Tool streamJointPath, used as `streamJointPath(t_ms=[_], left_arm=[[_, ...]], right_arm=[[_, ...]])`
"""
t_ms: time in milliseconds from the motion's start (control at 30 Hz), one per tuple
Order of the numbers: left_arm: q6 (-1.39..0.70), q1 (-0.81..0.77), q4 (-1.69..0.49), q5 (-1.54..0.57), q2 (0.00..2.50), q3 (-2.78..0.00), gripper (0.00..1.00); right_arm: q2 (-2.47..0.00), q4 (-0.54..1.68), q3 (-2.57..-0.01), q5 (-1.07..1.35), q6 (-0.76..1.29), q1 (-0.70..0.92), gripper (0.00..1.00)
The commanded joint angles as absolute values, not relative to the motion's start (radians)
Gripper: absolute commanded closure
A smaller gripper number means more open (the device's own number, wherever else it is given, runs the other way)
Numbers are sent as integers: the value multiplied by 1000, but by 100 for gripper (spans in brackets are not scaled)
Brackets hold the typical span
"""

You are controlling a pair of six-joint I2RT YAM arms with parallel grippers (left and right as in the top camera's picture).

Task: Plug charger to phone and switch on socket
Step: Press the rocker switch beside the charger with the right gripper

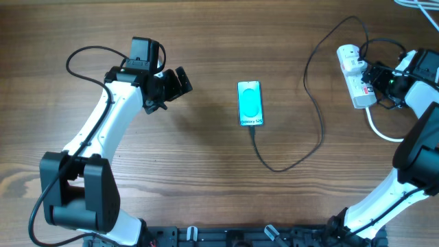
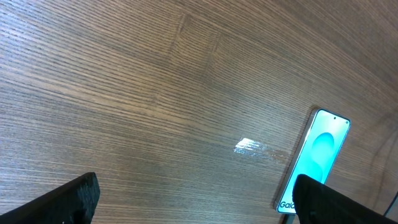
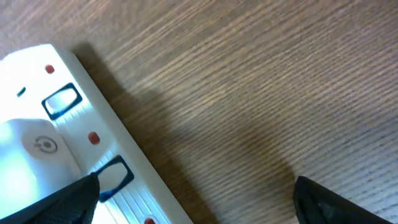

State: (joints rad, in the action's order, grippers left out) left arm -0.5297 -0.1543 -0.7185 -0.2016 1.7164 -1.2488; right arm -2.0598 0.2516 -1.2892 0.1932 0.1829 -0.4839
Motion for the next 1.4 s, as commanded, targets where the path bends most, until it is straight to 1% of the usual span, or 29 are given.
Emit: streamJointPath(t_ms=[0, 200, 300, 500, 633, 933, 1100, 1233, 1267, 1367], left_arm=[[-539, -147, -719, -185, 1702, -1247, 0], [-539, -147, -719, -185, 1702, -1247, 0], [-539, -147, -719, -185, 1702, -1247, 0], [-539, -147, -719, -185, 1702, -1247, 0], [-539, -147, -719, -185, 1702, -1247, 0], [-539, -147, -719, -185, 1702, -1247, 0], [-539, -147, -719, -185, 1702, -1247, 0], [-539, -147, -719, -185, 1702, -1247, 0], [-539, -147, -719, -185, 1702, -1247, 0], [-539, -147, -719, -185, 1702, -1247, 0]], right_arm=[[-2104, 239, -1255, 67, 209, -492, 0], [-2104, 233, -1255, 52, 264, -495, 0], [-2104, 231, -1255, 95, 212, -494, 0], [-2104, 249, -1254, 146, 198, -487, 0], [-2104, 240, -1254, 228, 149, -483, 0], [-2106, 241, -1254, 227, 130, -483, 1], [-2106, 263, -1254, 227, 77, -476, 4], [-2106, 272, -1254, 227, 52, -463, 4], [-2106, 267, -1254, 226, 52, -459, 1], [-2106, 239, -1254, 204, 52, -459, 1]])
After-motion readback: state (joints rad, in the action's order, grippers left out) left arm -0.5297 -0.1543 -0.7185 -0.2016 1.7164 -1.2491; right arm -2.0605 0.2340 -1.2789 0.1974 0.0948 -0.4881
